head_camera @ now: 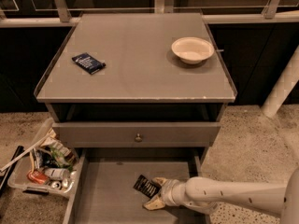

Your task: Pick rxbar chocolate from middle drawer and place on counter

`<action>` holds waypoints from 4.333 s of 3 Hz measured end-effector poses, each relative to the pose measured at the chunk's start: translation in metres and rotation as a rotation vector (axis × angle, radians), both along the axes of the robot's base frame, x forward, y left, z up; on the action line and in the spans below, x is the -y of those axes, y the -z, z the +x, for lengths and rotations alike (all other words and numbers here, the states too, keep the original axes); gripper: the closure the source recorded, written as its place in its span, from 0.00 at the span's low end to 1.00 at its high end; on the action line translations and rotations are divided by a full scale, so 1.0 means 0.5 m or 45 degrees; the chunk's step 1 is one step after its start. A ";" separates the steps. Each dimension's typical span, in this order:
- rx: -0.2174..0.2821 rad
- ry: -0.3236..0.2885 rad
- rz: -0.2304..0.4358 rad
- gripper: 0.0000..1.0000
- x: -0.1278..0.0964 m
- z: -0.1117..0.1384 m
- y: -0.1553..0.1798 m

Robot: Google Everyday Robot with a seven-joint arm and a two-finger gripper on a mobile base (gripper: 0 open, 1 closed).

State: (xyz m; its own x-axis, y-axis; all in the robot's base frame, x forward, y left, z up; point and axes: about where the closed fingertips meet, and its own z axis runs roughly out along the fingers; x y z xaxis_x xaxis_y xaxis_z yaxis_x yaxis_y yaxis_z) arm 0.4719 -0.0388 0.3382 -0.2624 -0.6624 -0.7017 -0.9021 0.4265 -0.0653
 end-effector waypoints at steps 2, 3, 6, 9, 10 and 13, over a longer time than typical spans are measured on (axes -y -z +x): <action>0.000 0.002 0.003 1.00 0.000 0.001 -0.013; -0.014 -0.043 0.040 1.00 0.002 -0.004 -0.035; 0.136 -0.205 0.190 1.00 0.057 -0.025 -0.256; 0.418 -0.322 -0.094 1.00 0.122 0.034 -0.590; 0.461 -0.339 -0.124 1.00 0.136 0.047 -0.651; 0.583 -0.408 -0.114 1.00 0.149 0.043 -0.777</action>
Offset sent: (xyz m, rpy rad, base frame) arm 0.0000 0.0000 0.0000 0.0000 0.0000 0.0000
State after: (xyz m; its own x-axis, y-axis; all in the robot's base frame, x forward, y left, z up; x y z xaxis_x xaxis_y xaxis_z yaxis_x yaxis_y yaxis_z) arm 0.4936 -0.1134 0.7269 0.2796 -0.7212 -0.6338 -0.8566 0.1108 -0.5040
